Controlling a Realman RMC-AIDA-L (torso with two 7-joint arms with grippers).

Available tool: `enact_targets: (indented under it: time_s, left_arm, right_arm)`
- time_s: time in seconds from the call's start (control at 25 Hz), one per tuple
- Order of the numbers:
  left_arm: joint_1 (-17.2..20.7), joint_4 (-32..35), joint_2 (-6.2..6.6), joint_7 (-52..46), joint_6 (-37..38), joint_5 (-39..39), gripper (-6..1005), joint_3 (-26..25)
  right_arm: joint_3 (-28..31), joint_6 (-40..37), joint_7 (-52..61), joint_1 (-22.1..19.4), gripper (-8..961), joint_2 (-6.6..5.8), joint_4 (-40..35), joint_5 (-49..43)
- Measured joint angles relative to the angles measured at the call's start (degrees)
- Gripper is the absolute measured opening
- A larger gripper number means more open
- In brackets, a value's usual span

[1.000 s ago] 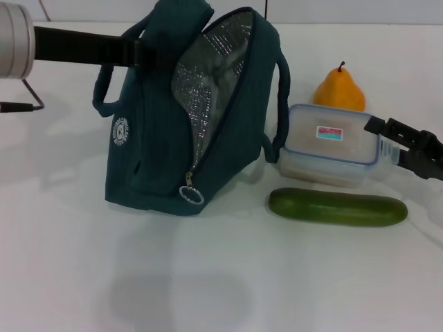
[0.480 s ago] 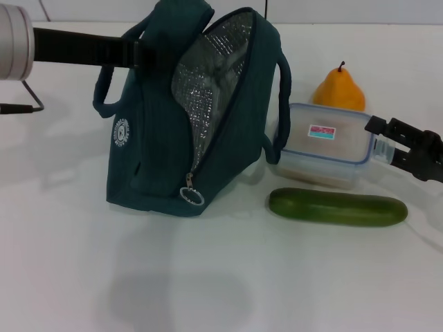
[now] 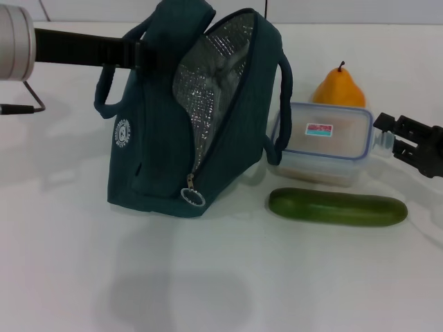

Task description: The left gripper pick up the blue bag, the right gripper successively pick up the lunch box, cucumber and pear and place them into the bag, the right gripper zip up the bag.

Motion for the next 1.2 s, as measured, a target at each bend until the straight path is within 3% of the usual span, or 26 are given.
enact_targets:
  time_s: [0.52,0.72,1.2]
  left_arm:
    - [-0.04,-0.14,0.08,1.18,-0.45,0.00,54,-0.14]
    - [-0.01,-0.46,0.09,1.43,-0.51,0.00,54,-0.13]
    - [0.15,-1.47,0.03,2.61,-0.53,-0.04,54,-0.22]
  right_arm:
    - [-0.05,0.12,0.12,0.64,523,0.77,-0.15,0.04]
    - [-0.24,-0.07,0.23,1.28,458,0.80,0.03,0.03]
    - [-0.04,0.38,2.56,1.08,169,1.75,0.06,0.70]
